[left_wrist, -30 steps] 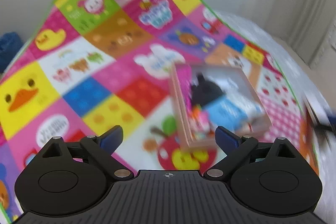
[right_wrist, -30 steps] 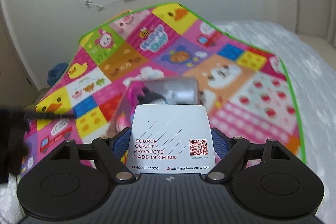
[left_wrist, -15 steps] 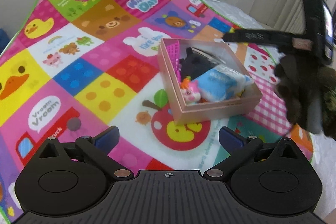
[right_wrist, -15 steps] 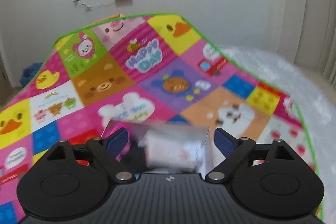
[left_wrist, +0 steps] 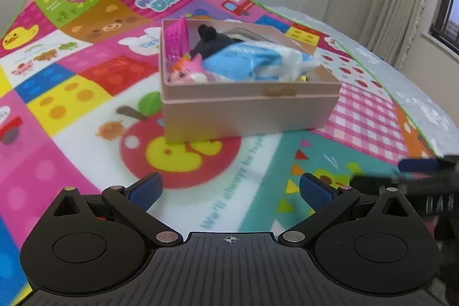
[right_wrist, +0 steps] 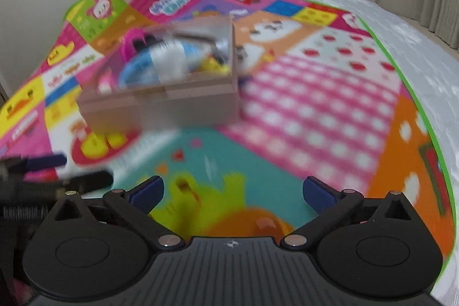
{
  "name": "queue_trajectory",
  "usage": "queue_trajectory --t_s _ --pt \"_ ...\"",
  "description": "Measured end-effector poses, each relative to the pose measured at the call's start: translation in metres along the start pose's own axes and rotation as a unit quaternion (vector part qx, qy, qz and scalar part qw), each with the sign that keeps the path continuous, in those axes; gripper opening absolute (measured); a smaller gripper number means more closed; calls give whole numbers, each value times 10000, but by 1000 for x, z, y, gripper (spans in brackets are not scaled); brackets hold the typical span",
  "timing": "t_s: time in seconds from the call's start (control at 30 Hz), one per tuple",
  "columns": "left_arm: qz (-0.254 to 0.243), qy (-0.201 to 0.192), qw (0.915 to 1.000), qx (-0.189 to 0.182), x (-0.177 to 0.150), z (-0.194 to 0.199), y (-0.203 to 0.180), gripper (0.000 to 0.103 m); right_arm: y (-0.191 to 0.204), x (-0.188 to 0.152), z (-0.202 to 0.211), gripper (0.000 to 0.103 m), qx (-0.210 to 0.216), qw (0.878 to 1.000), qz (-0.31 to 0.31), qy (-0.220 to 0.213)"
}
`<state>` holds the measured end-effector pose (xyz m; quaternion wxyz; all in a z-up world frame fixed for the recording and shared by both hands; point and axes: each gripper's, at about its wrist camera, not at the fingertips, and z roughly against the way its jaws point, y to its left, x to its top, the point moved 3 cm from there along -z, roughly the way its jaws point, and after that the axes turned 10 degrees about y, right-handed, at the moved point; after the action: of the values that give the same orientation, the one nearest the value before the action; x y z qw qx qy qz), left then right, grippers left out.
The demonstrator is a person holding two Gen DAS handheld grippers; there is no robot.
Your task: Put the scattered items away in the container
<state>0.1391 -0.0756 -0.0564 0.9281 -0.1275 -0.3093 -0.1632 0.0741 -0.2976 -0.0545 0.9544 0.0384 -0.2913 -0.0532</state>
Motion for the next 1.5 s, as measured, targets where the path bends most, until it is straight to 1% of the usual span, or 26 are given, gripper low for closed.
queue_trajectory --t_s 0.07,0.1,0.17,0.23,0.3,0.37,0.43,0.5,0.67,0.8,1.33,1.5 --pt "-25 -26 9998 199 -6 -10 -4 103 -5 -11 -7 103 -82 9999 104 6" --pt "-135 -148 9992 338 -8 -12 -6 103 -6 -14 -9 103 -128 9997 198 -46" --pt "-324 -269 9979 484 -9 -15 -8 103 -5 -18 -10 103 -227 9983 513 -177" --pt "-430 -243 9970 594 -6 -20 -9 103 -6 -17 -10 103 -172 9970 708 -245" --pt "-608 -159 9957 685 -1 -27 -12 103 -10 -16 -12 103 -64 9977 618 -266" --pt "-701 -151 9952 670 0 -29 -12 103 -9 -17 -12 103 -122 9978 544 -369" --pt "-636 -237 9960 581 -3 -27 -8 103 -3 -19 -12 103 -272 9964 653 -461" --pt "-628 -299 9959 577 -7 -25 -7 103 1 -22 -12 103 -354 9951 755 -534" --pt "-602 -342 9961 547 -9 -25 -6 103 -4 -28 -11 103 -255 9962 529 -646" --pt "-570 -333 9965 503 -9 -25 -5 103 -1 -35 -8 103 -366 9950 510 -778" --pt "-580 -349 9964 510 -10 -25 -4 103 -3 -32 -9 103 -307 9960 509 -671" --pt "-578 -345 9964 508 -10 -25 -4 103 0 -31 -9 103 -275 9952 671 -651"
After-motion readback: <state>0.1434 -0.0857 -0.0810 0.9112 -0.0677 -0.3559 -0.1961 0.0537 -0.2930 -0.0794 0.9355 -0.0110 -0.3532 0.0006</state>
